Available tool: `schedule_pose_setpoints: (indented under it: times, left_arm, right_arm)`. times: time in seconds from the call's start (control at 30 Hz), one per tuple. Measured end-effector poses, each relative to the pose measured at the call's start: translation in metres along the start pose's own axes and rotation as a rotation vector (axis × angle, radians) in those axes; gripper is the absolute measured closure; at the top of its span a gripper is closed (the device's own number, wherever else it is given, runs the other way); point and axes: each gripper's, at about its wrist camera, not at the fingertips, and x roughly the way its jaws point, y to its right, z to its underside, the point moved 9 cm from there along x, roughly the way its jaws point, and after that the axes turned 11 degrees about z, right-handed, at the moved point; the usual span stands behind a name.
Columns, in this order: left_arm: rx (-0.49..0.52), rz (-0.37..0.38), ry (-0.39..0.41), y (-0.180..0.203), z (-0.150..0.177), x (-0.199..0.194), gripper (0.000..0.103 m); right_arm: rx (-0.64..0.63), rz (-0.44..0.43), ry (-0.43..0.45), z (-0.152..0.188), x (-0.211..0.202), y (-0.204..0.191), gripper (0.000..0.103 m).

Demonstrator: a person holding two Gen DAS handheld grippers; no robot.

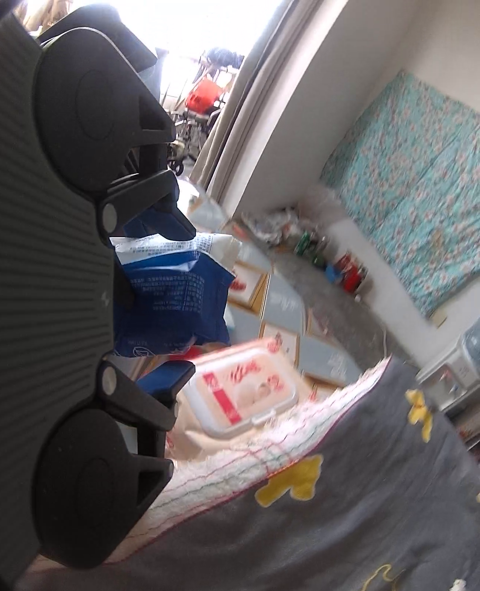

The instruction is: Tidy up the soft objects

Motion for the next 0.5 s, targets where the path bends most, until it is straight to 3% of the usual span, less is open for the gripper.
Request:
schedule_pose_setpoints:
  times: [0.23, 0.37, 0.5]
  left_arm:
    - [-0.016, 0.073, 0.101, 0.049, 0.021, -0.076, 0.05]
    - [-0.038, 0.116, 0.125, 0.075, 0.057, -0.1, 0.049]
    - [-0.08, 0.157, 0.139, 0.095, 0.101, -0.102, 0.049]
  right_arm:
    - [-0.033, -0.159, 0.008, 0.048, -0.077, -0.028, 0.037]
    - [-0.091, -0.172, 0.028, 0.094, -0.117, -0.027, 0.044]
    - [-0.131, -0.13, 0.034, 0.139, -0.142, -0.012, 0.052]
